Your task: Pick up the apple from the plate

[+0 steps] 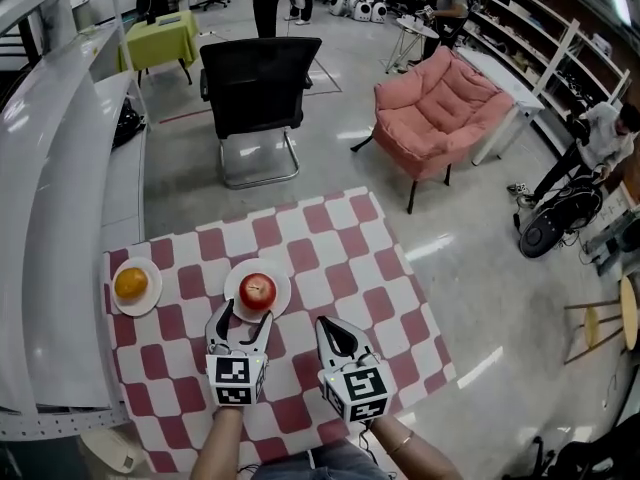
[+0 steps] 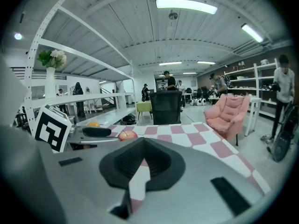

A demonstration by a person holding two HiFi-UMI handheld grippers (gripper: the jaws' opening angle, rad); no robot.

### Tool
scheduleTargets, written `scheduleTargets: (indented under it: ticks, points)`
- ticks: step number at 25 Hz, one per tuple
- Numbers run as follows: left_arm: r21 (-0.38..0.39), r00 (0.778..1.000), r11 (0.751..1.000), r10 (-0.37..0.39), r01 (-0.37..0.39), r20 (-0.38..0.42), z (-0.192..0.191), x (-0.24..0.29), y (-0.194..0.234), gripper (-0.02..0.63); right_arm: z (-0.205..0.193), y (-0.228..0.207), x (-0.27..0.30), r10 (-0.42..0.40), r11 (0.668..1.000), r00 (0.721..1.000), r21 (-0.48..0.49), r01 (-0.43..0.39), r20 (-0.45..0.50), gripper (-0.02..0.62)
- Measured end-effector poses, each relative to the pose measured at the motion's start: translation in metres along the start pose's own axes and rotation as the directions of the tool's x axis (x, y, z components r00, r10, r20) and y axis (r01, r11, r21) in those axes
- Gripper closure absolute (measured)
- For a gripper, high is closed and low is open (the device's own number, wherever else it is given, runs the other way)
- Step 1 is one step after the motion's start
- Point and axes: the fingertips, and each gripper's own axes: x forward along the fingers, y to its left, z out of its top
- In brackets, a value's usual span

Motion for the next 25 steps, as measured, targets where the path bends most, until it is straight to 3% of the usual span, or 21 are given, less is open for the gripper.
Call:
scheduleTargets:
  ticks: [14, 25]
  points:
    - [0.041, 0.996, 0.998, 0.06, -0.057, -0.067, -0.021, 0.033, 0.004, 0.244, -0.024, -0.014, 0.021, 0.026, 0.999, 0.998, 0.031, -0.025, -0.055, 0.586]
    - [0.058, 0.993, 0.997, 0.058, -0.052, -0.107, -0.023, 0.06, 0.003, 0.219, -0.032, -0.025, 0.03, 0.036, 0.998, 0.997, 0.05, -0.033, -0.072, 0.586]
